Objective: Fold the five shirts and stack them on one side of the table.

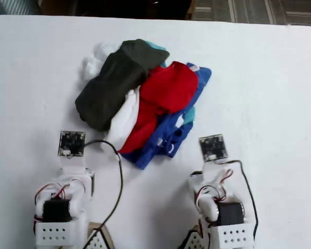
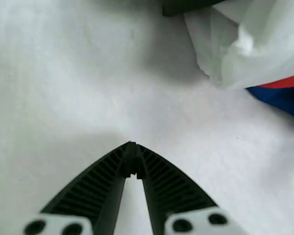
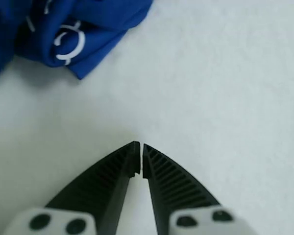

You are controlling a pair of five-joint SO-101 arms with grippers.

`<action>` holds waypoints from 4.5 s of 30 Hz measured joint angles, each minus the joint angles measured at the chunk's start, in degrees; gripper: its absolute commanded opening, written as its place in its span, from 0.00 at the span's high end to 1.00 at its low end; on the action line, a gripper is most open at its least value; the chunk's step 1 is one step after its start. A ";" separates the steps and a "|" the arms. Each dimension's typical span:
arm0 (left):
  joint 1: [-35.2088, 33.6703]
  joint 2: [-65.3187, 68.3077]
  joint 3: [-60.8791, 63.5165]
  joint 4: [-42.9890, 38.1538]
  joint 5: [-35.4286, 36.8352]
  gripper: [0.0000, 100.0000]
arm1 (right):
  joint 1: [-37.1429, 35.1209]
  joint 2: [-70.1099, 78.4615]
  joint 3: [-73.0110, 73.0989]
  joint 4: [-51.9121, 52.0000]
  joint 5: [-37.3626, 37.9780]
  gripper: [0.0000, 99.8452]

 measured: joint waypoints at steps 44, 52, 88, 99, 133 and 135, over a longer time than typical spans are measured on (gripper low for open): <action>0.00 0.00 0.00 0.00 0.00 0.97 | 4.84 -0.26 -38.95 -14.86 22.86 0.77; 0.00 0.00 0.00 0.00 0.00 0.97 | 10.37 1.23 -55.03 -14.86 23.21 0.77; -19.69 0.00 -4.57 -31.47 -23.21 0.83 | 15.12 35.78 -67.43 10.64 23.21 0.77; -14.77 9.93 -16.00 -31.47 -22.95 0.83 | 15.12 35.78 -64.35 10.73 23.30 0.77; 15.74 128.97 -117.89 5.19 -3.52 0.68 | 15.12 35.78 -64.35 18.73 23.30 0.77; 15.56 133.89 -120.44 5.19 -3.43 0.68 | 15.12 35.78 -64.35 18.73 23.30 0.77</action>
